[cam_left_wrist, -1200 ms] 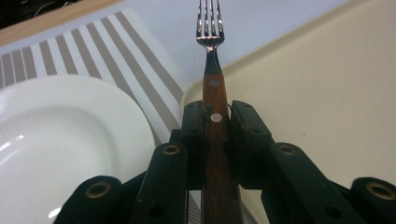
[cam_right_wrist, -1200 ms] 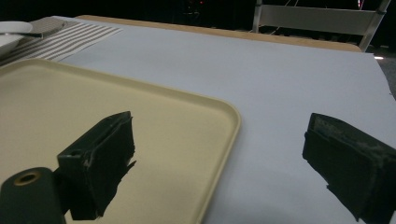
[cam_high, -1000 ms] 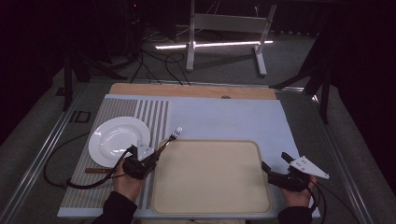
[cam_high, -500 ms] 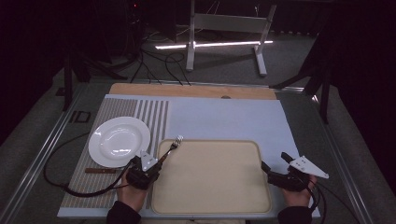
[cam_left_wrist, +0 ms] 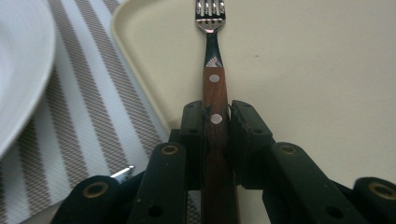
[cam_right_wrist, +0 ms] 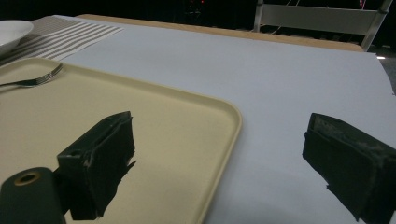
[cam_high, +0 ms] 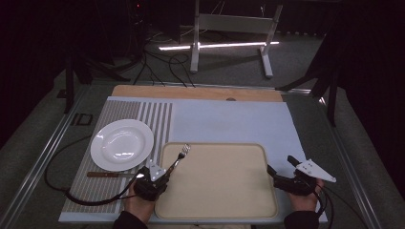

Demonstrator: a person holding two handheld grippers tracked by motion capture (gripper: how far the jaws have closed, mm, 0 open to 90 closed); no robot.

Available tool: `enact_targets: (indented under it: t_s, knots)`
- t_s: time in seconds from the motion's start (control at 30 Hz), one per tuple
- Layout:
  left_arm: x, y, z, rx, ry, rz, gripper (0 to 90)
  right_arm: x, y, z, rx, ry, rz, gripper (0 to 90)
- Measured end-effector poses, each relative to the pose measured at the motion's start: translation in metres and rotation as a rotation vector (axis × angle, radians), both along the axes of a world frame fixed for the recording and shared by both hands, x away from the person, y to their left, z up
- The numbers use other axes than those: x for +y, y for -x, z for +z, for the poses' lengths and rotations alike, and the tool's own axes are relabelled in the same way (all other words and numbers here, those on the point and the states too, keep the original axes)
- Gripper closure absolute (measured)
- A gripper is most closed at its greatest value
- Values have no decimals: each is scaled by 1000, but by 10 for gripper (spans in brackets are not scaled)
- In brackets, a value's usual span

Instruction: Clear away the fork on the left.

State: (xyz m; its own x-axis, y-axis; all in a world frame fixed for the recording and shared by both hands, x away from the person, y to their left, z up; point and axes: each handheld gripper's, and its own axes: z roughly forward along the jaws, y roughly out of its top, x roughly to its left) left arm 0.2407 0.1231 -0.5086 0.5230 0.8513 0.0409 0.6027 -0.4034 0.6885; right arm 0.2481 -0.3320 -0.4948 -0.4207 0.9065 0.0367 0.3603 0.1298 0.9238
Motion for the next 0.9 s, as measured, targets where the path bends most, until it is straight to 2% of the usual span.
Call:
enact_targets:
  t_s: [0.1,0.23,0.3,0.47,0.5,0.57,0.67,0.73,0.9]
  knots:
    - [-2,2,-1,11,25,-22,748,1,0,0,3,-3,-2,88]
    - [-4,4,-3,35,73,-59,677,1,0,0,2,0,1,88]
    - [-6,5,-4,44,80,-66,642,1,0,0,2,0,2,88]
    - [-4,4,-2,28,110,-80,474,1,0,0,1,0,2,88]
    - [-4,3,-1,21,116,-87,438,1,-1,-1,-1,2,3,88]
    - [-2,4,2,-25,122,-84,361,1,-1,-1,-2,1,0,88]
    - [2,3,9,-74,117,-76,211,1,-1,-1,1,1,-3,88]
    - [6,3,14,-108,121,-75,158,0,-1,-1,2,2,-6,87]
    - [17,1,26,-179,120,-90,89,0,-2,-2,-1,6,-3,88]
